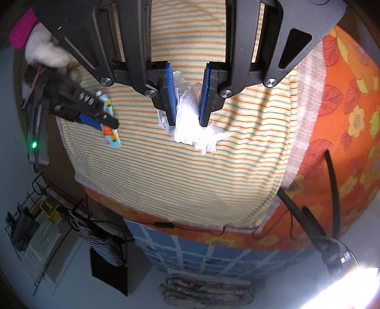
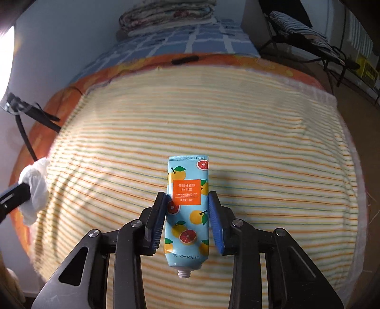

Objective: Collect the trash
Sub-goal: 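Grasp the blue orange-print hand cream tube with the right gripper, then carry the tissue and hand cream tube over the blue basket, then open both grippers to drop the tube and tissue into the basket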

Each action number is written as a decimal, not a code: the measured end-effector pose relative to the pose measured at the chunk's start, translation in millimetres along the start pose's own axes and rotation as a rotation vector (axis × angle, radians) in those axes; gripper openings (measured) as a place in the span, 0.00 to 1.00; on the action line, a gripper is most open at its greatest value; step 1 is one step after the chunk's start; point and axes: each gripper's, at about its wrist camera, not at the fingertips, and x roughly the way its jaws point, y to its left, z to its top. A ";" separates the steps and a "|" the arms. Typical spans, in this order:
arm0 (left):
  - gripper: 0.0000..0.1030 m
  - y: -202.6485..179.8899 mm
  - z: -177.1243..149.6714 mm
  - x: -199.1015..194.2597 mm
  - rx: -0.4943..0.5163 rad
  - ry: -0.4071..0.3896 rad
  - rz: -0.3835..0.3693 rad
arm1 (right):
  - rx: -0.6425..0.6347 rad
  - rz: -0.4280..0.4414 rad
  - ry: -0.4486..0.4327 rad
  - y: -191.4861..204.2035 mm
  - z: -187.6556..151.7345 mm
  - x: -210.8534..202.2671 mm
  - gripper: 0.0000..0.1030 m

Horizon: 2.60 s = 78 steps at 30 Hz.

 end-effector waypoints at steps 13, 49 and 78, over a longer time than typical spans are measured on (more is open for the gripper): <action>0.17 -10.0 -49.1 -93.7 0.104 -0.096 -0.009 | -0.036 0.162 -0.099 4.4 -26.1 -106.5 0.32; 0.17 -18.8 -275.5 -92.8 0.190 0.168 -0.040 | -0.248 0.283 0.033 45.5 -234.2 -141.1 0.32; 0.40 -15.9 -280.7 -78.3 0.180 0.190 0.002 | -0.287 0.254 0.118 60.8 -255.2 -111.2 0.36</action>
